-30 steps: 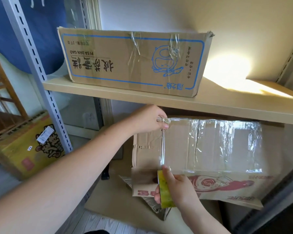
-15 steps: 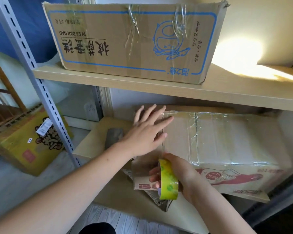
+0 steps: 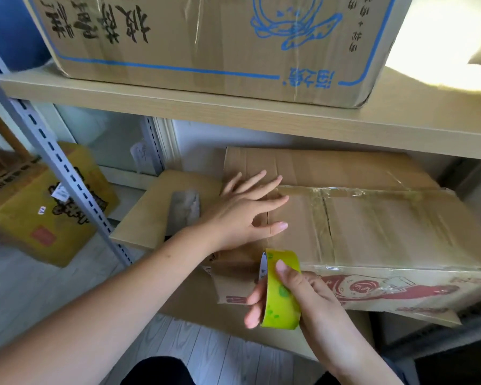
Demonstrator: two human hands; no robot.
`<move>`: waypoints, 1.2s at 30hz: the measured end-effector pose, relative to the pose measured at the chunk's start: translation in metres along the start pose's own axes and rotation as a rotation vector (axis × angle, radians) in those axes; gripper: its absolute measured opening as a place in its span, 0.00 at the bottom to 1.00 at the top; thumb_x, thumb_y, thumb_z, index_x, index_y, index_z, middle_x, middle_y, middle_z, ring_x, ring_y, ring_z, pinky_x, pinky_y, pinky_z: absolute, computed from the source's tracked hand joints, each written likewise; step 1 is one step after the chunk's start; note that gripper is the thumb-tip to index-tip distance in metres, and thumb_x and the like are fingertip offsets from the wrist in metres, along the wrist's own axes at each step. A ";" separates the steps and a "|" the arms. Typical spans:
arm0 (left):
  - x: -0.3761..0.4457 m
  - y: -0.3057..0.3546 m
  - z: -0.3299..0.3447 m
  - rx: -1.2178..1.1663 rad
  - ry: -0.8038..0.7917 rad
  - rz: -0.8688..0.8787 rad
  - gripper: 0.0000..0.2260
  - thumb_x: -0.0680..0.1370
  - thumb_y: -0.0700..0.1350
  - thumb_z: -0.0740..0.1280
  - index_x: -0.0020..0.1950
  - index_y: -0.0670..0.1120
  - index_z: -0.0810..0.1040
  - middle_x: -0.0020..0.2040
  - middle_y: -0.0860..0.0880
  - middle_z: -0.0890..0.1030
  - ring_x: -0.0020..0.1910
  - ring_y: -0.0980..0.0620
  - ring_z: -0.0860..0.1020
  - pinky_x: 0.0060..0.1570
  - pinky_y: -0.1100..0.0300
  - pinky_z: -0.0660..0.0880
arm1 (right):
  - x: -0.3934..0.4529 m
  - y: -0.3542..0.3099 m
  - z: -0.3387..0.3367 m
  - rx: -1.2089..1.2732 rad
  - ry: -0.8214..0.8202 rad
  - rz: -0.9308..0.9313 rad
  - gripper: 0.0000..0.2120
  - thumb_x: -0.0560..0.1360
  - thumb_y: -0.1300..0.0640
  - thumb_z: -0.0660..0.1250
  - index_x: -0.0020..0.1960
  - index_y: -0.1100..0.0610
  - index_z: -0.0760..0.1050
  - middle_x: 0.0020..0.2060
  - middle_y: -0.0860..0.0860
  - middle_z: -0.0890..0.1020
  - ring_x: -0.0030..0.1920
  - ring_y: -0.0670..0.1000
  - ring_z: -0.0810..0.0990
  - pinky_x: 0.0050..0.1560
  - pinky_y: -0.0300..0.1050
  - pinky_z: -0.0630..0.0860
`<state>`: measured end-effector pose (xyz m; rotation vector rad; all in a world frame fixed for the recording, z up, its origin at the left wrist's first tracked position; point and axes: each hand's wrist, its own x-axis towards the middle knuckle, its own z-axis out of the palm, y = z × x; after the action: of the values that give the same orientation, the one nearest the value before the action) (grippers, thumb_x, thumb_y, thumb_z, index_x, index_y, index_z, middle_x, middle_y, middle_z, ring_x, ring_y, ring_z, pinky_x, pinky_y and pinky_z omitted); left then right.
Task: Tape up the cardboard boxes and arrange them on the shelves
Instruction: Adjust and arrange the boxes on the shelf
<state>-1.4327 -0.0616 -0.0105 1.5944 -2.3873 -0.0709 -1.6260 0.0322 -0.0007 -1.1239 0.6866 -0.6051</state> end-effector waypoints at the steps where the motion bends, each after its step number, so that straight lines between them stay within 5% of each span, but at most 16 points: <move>1: 0.000 -0.001 0.001 -0.096 -0.011 0.013 0.24 0.78 0.65 0.58 0.73 0.62 0.68 0.79 0.60 0.55 0.79 0.59 0.47 0.77 0.46 0.45 | 0.003 -0.002 0.000 0.008 -0.016 0.005 0.28 0.75 0.39 0.58 0.40 0.62 0.83 0.36 0.65 0.83 0.39 0.57 0.84 0.45 0.42 0.77; 4: -0.004 0.002 -0.005 -0.475 0.027 0.014 0.17 0.79 0.42 0.65 0.66 0.53 0.78 0.74 0.56 0.68 0.77 0.60 0.58 0.76 0.50 0.55 | 0.006 -0.009 0.003 0.006 -0.050 0.043 0.30 0.75 0.39 0.55 0.38 0.62 0.83 0.30 0.62 0.82 0.34 0.55 0.81 0.43 0.43 0.77; 7: -0.022 0.006 -0.025 -0.507 -0.169 0.042 0.29 0.74 0.30 0.59 0.71 0.52 0.73 0.76 0.58 0.65 0.78 0.62 0.52 0.78 0.50 0.49 | 0.003 -0.010 0.006 -0.036 -0.039 0.084 0.31 0.76 0.38 0.52 0.38 0.61 0.84 0.27 0.59 0.80 0.32 0.53 0.79 0.44 0.42 0.76; 10: -0.043 0.010 -0.031 -0.137 -0.365 0.245 0.33 0.77 0.43 0.63 0.80 0.55 0.55 0.80 0.58 0.48 0.78 0.60 0.39 0.77 0.50 0.38 | 0.002 -0.007 0.008 -0.029 -0.030 0.073 0.32 0.76 0.39 0.51 0.37 0.61 0.83 0.26 0.59 0.79 0.30 0.52 0.78 0.41 0.40 0.74; 14: -0.053 0.014 -0.019 0.108 -0.344 0.328 0.37 0.78 0.64 0.59 0.80 0.56 0.43 0.80 0.54 0.39 0.78 0.53 0.36 0.77 0.45 0.39 | -0.002 0.006 0.014 -0.028 0.076 0.017 0.34 0.77 0.38 0.52 0.34 0.63 0.81 0.22 0.61 0.76 0.28 0.55 0.76 0.43 0.42 0.74; 19: -0.060 0.017 -0.012 0.188 -0.327 0.284 0.31 0.82 0.56 0.57 0.80 0.58 0.42 0.80 0.55 0.39 0.78 0.55 0.37 0.77 0.43 0.43 | -0.017 0.030 0.025 -0.017 0.247 0.137 0.33 0.80 0.41 0.53 0.29 0.61 0.80 0.23 0.62 0.74 0.24 0.55 0.72 0.32 0.42 0.70; 25: -0.061 0.032 -0.024 0.027 -0.446 0.146 0.31 0.81 0.47 0.56 0.80 0.58 0.43 0.79 0.57 0.38 0.77 0.60 0.34 0.76 0.47 0.35 | -0.012 0.038 0.025 0.069 0.338 0.174 0.29 0.81 0.46 0.59 0.27 0.59 0.80 0.32 0.64 0.77 0.24 0.55 0.72 0.30 0.43 0.71; 30: -0.055 0.035 -0.019 -0.070 -0.378 0.073 0.26 0.82 0.63 0.49 0.79 0.60 0.49 0.79 0.62 0.44 0.77 0.64 0.40 0.76 0.53 0.36 | -0.005 0.048 0.022 -0.079 0.328 0.086 0.34 0.82 0.38 0.49 0.34 0.60 0.80 0.28 0.61 0.79 0.29 0.55 0.77 0.37 0.42 0.75; 36: -0.062 0.038 -0.006 0.156 -0.270 0.096 0.31 0.80 0.65 0.50 0.80 0.58 0.44 0.79 0.59 0.41 0.78 0.59 0.40 0.77 0.52 0.40 | -0.015 0.057 0.030 -0.090 0.428 0.083 0.40 0.78 0.32 0.45 0.37 0.61 0.81 0.32 0.62 0.83 0.32 0.56 0.82 0.44 0.48 0.80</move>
<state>-1.4430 0.0105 -0.0096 1.6243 -2.7327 -0.0882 -1.6076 0.0794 -0.0430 -1.0518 1.1318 -0.7583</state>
